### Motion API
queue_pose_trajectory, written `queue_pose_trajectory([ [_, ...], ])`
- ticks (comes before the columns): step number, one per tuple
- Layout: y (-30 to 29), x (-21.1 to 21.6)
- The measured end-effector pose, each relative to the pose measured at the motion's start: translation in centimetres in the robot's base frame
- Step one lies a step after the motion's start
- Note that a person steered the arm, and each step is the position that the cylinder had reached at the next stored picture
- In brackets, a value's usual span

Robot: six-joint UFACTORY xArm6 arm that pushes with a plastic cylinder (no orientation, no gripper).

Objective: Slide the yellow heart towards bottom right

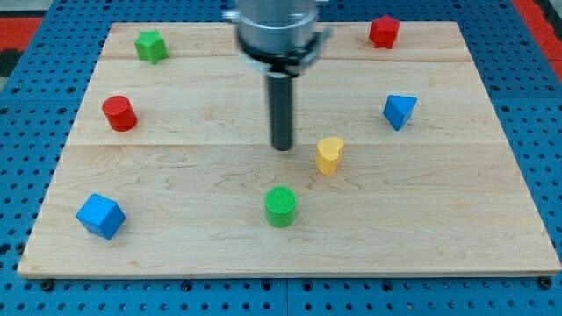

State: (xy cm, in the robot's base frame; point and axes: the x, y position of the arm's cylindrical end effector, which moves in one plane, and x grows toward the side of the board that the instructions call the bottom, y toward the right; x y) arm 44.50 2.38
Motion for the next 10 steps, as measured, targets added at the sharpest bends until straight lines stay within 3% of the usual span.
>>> queue_pose_trajectory([
  [1,5.0,2.0],
  [2,5.7,6.0],
  [6,11.3,7.1],
  [10,11.7,9.9],
])
